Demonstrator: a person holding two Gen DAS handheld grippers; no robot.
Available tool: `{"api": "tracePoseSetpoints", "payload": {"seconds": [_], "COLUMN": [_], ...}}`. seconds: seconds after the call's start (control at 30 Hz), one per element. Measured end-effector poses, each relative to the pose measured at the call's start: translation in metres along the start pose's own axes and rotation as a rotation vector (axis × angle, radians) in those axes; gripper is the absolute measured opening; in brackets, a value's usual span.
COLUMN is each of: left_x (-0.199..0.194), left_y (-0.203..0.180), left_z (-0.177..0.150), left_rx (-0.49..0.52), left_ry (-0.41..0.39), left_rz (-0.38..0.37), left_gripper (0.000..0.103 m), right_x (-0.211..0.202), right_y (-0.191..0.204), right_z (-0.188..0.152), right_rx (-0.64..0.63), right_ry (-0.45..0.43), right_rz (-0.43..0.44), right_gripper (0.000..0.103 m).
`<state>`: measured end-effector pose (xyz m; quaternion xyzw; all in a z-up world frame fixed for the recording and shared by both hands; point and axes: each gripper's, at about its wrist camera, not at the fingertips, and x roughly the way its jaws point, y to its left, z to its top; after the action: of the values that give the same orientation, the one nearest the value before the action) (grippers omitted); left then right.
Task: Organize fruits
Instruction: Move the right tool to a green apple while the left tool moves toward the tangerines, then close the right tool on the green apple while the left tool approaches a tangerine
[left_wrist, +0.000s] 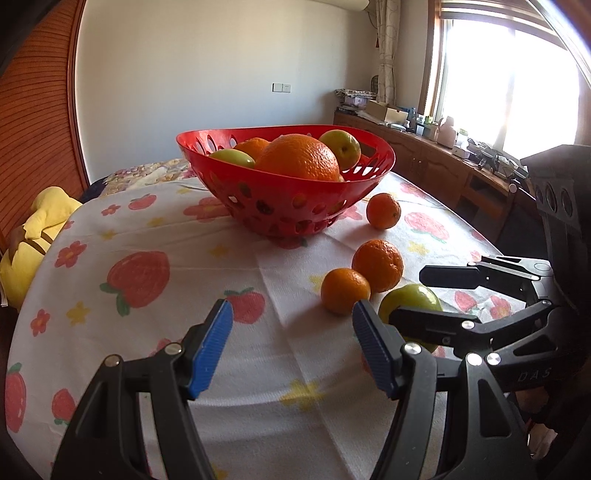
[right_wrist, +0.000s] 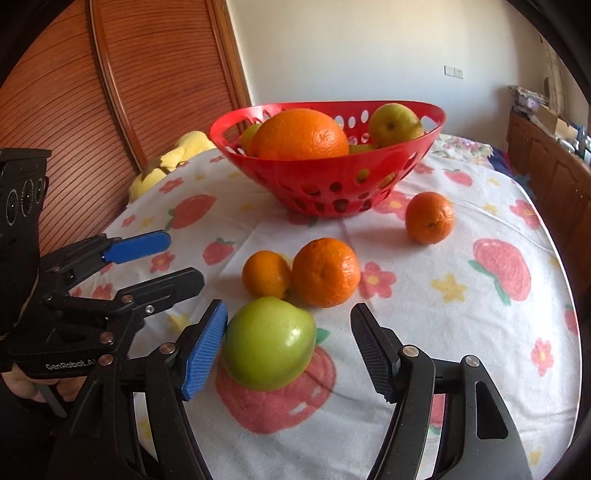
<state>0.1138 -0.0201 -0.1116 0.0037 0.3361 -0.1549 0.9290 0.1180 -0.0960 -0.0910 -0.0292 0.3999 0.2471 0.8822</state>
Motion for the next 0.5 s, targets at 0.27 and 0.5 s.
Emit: {"api": "tracePoseSetpoints", "payload": {"seconds": [0.27, 0.5], "left_x": [0.001, 0.002], "left_y": [0.005, 0.009], "left_z": [-0.005, -0.005], "left_rx": [-0.006, -0.011], "left_ry": [0.007, 0.013], "left_rz": [0.016, 0.021], "left_gripper": [0.068, 0.068], "right_x": [0.007, 0.017], "right_y": [0.005, 0.007], "right_z": [-0.006, -0.010], "right_rx": [0.007, 0.020], "right_ry": [0.020, 0.057], "right_rz": [0.035, 0.134], "right_gripper": [0.072, 0.061]}}
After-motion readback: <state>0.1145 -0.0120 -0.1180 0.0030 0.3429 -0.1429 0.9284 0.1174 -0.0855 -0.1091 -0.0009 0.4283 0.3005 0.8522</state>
